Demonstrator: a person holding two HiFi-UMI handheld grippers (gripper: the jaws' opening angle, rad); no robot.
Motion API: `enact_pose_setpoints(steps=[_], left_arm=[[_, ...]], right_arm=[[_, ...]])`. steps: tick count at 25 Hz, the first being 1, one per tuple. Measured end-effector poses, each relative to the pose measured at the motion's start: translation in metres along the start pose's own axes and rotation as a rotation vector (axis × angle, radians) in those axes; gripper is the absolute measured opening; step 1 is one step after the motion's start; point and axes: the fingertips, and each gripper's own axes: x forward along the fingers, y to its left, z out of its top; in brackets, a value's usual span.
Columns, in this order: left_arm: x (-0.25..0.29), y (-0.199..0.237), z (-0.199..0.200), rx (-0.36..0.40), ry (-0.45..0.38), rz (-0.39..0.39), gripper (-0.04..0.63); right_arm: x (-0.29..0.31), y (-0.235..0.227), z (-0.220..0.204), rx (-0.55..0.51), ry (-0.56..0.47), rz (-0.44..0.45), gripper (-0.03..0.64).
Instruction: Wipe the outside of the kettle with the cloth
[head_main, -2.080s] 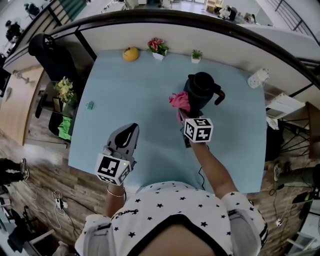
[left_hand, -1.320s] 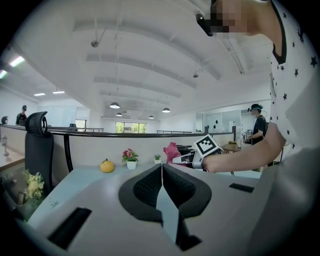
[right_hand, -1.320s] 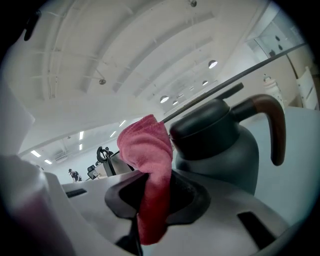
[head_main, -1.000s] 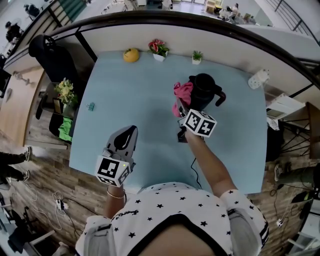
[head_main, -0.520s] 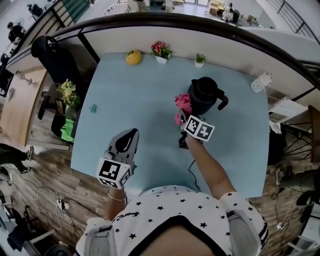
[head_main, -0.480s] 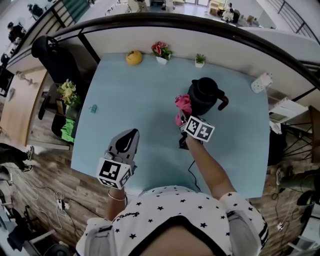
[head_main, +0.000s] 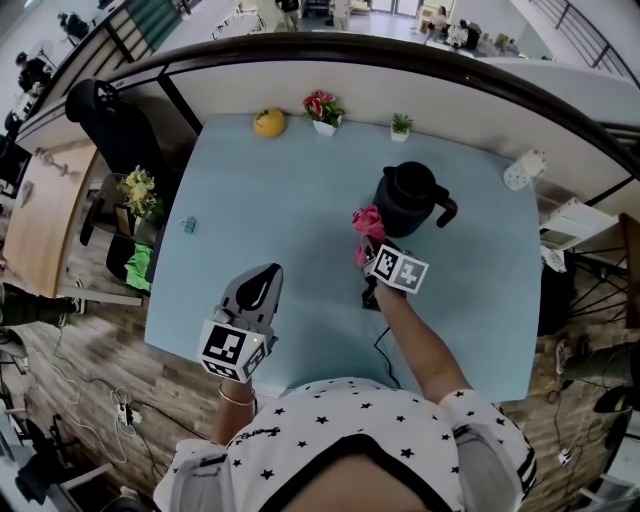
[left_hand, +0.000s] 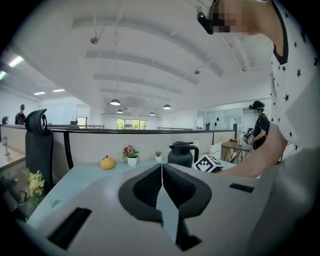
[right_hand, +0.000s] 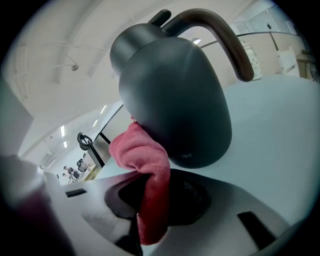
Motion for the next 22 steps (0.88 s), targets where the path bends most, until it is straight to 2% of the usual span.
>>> enact_pose_setpoints(steps=[3, 8, 15, 22], left_arm=[[0.0, -0.001, 0.0, 0.004, -0.001, -0.002, 0.029], [-0.001, -0.004, 0.004, 0.015, -0.008, -0.007, 0.029], [-0.007, -0.012, 0.01, 0.037, -0.017, -0.011, 0.029], [-0.019, -0.018, 0.019, 0.062, -0.034, -0.011, 0.029]], right_arm=[[-0.004, 0.002, 0.0, -0.009, 0.0, 0.014, 0.091], [-0.024, 0.029, 0.001, -0.085, -0.018, 0.121, 0.091], [-0.075, 0.073, 0.019, -0.315, -0.097, 0.242, 0.092], [-0.138, 0.109, 0.041, -0.422, -0.227, 0.347, 0.092]])
